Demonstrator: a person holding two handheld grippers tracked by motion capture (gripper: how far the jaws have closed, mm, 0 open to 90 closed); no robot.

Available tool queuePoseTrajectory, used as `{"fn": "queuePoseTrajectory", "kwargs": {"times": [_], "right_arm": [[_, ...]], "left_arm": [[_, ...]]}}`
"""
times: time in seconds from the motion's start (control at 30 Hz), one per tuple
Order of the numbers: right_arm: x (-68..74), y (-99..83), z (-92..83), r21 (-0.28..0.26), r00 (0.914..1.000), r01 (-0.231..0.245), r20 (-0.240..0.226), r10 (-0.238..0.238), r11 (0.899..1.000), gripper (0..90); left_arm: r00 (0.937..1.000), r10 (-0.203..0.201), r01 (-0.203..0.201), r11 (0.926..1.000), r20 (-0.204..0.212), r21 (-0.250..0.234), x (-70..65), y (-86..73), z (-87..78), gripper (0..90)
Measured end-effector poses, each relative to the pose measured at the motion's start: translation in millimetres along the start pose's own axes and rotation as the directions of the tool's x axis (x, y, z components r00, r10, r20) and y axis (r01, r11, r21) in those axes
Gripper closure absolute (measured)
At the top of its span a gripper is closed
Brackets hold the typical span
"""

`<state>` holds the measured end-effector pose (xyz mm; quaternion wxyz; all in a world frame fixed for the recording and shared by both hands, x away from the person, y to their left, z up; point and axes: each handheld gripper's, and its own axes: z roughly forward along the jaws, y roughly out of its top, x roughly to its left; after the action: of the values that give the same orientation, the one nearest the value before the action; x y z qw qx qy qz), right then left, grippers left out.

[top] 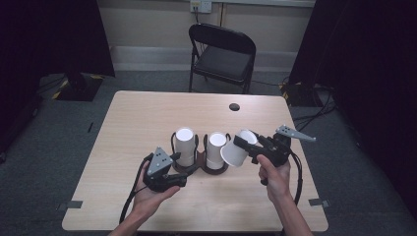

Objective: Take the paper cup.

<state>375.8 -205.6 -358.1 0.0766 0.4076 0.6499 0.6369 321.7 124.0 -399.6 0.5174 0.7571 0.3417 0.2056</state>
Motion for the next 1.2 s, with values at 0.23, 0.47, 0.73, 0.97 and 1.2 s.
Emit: {"fn": "queuePoseTrajectory", "kwargs": {"times": [0.23,0.47,0.73,0.97,1.2], "right_arm": [[-2.6,-11.9,-1.2,0.025,0.9885,-0.143,-0.046,0.144,0.989,33.5],[4.3,-22.0,4.1,0.063,0.9704,-0.218,-0.093,0.223,0.974,33.5],[20.9,-25.8,12.6,0.094,0.9476,-0.264,-0.161,0.276,0.96,33.5],[31.7,-29.8,20.8,0.13,0.929,-0.288,-0.203,0.31,0.949,33.5],[42.0,-34.0,28.3,0.176,0.9045,-0.332,-0.219,0.366,0.927,33.5]], "left_arm": [[0.9986,0.035,-0.035,0.9994,0.039,-0.007,-10.7,-1.3,-0.4,39.8],[0.9967,0.06,-0.058,0.9978,0.055,-0.03,-18.1,-3.2,3.3,39.8],[0.9936,0.086,-0.082,0.9945,0.073,-0.066,-23.6,-5.3,1.6,44.4],[0.9901,0.125,-0.119,0.9877,0.062,-0.102,-30.6,-6.0,0.6,58.9],[0.9878,0.152,-0.147,0.9827,0.035,-0.113,-35.9,-7.0,0.3,66.3]]}}
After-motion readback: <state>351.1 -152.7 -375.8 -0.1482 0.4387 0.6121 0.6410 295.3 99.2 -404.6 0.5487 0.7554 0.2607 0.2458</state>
